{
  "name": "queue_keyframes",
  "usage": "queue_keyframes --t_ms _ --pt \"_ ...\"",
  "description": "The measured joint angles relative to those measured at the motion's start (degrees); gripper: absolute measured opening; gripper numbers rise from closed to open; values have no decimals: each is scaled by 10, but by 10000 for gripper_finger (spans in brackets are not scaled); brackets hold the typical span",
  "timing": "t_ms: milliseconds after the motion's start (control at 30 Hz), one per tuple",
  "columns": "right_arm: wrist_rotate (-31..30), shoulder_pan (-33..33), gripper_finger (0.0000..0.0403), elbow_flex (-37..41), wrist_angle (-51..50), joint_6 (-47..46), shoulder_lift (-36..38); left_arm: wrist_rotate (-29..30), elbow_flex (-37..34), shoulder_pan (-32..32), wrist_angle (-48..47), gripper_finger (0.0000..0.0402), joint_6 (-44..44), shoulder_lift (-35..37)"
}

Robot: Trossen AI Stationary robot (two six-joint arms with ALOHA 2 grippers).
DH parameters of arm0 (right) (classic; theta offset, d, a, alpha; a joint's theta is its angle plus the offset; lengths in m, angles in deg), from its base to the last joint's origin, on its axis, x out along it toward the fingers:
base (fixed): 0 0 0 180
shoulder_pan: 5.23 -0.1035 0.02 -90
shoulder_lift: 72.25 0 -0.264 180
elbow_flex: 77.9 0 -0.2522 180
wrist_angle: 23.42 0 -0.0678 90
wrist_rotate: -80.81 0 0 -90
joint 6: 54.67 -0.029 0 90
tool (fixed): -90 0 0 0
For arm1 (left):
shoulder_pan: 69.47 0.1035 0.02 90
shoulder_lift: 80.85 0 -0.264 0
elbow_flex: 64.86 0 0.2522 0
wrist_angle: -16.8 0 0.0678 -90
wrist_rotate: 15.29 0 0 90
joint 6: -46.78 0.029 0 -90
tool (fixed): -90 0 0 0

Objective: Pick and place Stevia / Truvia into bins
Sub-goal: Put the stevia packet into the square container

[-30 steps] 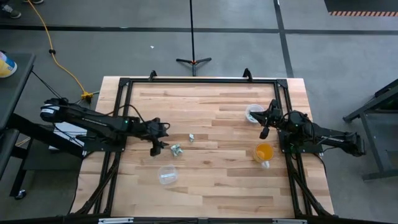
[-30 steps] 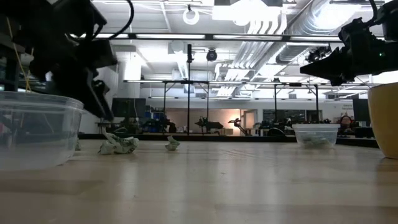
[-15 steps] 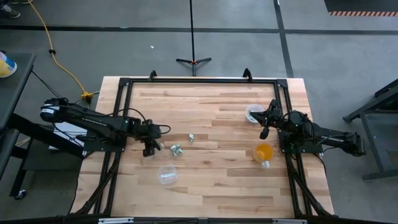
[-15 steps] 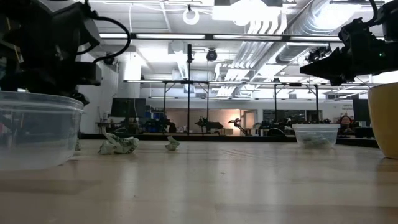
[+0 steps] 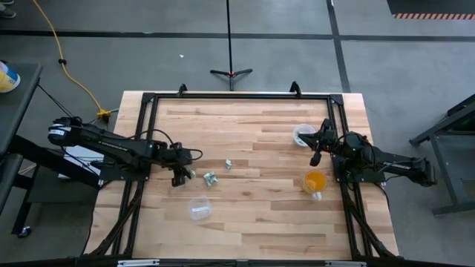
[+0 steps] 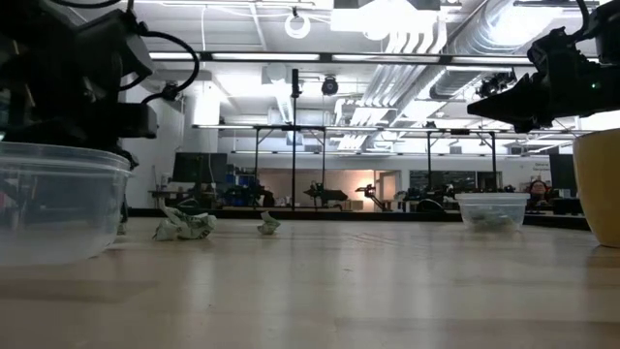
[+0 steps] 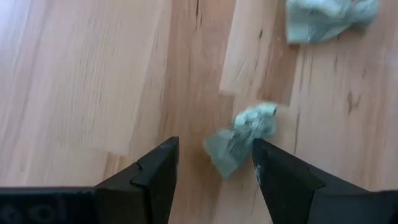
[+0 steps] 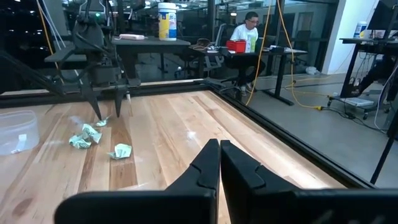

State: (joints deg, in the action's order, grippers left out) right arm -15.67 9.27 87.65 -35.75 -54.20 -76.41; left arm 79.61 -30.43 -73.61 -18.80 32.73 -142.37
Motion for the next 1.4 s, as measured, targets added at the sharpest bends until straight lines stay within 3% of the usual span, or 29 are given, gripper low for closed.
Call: queue_keyframes --t_ms 500,633,867,1033,1233,1400 --pt "0 0 3 0 0 0 0 -14 0 0 7 231 2 0" --pt "0 0 3 0 0 0 0 -14 0 0 8 197 2 0" --pt "0 0 6 0 0 0 0 -19 0 0 7 101 2 0" --pt "0 0 6 0 0 0 0 -85 0 0 11 23 31 0" --pt "0 0 3 0 0 10 0 -100 22 0 23 44 36 0" --pt "0 0 4 0 0 11 0 -99 83 0 5 22 75 0"
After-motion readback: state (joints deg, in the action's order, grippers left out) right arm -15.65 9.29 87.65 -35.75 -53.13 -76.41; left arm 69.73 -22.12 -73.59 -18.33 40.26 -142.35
